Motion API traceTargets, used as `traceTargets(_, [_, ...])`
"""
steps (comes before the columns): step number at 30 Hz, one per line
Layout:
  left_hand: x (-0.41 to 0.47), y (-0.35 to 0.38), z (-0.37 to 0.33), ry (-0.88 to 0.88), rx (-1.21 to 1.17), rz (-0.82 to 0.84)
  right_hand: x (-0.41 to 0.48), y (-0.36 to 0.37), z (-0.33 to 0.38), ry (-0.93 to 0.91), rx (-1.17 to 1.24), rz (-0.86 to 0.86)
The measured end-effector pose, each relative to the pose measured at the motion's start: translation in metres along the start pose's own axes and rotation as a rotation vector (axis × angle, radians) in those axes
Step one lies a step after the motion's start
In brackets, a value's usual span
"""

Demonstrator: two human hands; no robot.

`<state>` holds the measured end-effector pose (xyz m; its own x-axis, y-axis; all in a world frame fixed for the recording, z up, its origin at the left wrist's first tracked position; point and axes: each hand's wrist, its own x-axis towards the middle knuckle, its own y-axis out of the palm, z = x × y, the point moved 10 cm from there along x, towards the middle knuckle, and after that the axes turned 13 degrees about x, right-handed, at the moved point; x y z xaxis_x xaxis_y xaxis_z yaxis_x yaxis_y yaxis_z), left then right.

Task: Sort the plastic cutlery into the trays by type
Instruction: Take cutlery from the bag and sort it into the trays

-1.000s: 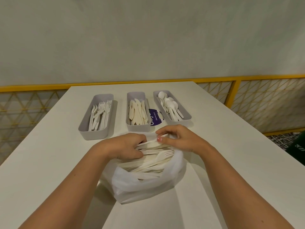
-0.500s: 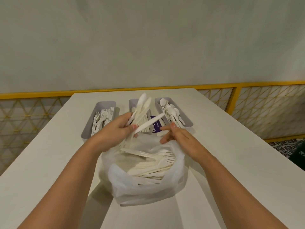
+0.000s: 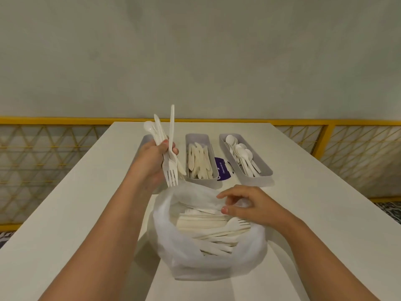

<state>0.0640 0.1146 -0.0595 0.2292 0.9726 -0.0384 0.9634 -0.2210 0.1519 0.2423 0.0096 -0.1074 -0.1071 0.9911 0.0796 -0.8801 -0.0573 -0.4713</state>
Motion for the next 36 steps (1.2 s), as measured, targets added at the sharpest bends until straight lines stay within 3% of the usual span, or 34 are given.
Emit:
traceTargets(11, [-0.001, 0.004, -0.003, 0.003, -0.048, 0.048, 0.007, -0.009, 0.023, -0.080, -0.005, -0.129])
traceTargets(19, [0.002, -0.014, -0.019, 0.114, 0.094, -0.032, 0.041, 0.000, 0.108, -0.286, -0.114, -0.170])
traceTargets(22, [0.002, -0.014, -0.020, 0.142, 0.150, -0.036, 0.051, -0.002, 0.147, -0.378, -0.147, -0.270])
traceTargets(25, [0.001, -0.010, -0.019, 0.144, 0.138, -0.018, 0.068, -0.010, 0.163, -0.295, -0.051, -0.377])
traceTargets(29, [-0.002, -0.004, -0.022, 0.180, 0.245, -0.011, 0.093, -0.006, 0.155, -0.110, 0.121, -0.326])
traceTargets(36, [0.003, -0.007, -0.020, 0.158, 0.275, 0.053, 0.098, -0.017, 0.152, -0.135, 0.293, -0.344])
